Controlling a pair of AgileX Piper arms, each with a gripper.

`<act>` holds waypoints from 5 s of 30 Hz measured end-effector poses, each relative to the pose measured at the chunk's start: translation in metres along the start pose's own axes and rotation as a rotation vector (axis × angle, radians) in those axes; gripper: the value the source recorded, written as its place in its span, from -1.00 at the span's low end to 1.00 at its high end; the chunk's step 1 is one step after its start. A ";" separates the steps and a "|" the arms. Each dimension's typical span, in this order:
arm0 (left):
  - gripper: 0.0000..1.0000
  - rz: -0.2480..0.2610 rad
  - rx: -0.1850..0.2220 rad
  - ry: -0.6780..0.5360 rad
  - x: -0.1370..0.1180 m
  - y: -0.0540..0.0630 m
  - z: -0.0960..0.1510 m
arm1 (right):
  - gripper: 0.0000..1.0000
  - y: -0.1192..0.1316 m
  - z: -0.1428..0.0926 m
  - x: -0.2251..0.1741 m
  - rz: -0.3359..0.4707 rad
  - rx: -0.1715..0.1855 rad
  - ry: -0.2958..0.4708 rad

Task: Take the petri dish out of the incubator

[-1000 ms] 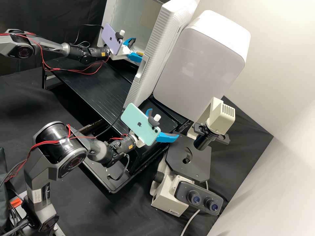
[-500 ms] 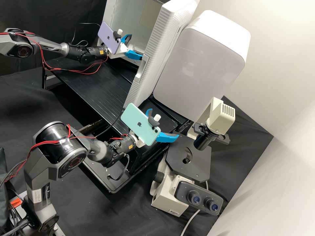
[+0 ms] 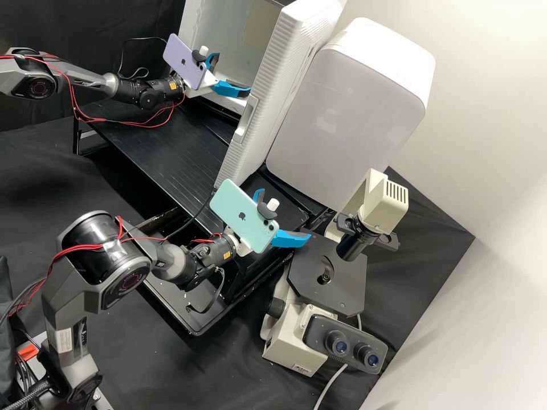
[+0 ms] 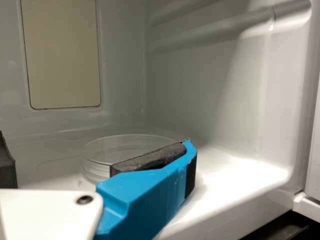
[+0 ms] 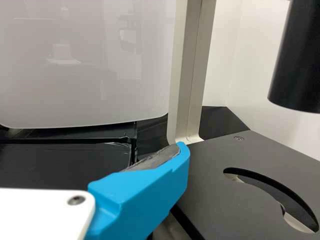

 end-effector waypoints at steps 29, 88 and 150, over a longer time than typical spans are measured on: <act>1.00 -0.035 -0.021 -0.043 0.007 0.003 0.012 | 1.00 0.000 0.000 0.000 0.000 0.000 0.000; -1.00 -0.051 -0.035 -0.086 0.023 0.001 0.030 | 1.00 0.000 0.000 0.000 0.000 0.000 0.000; -1.00 -0.047 -0.004 -0.084 0.022 -0.004 0.029 | 1.00 0.000 0.000 0.000 0.000 0.000 0.000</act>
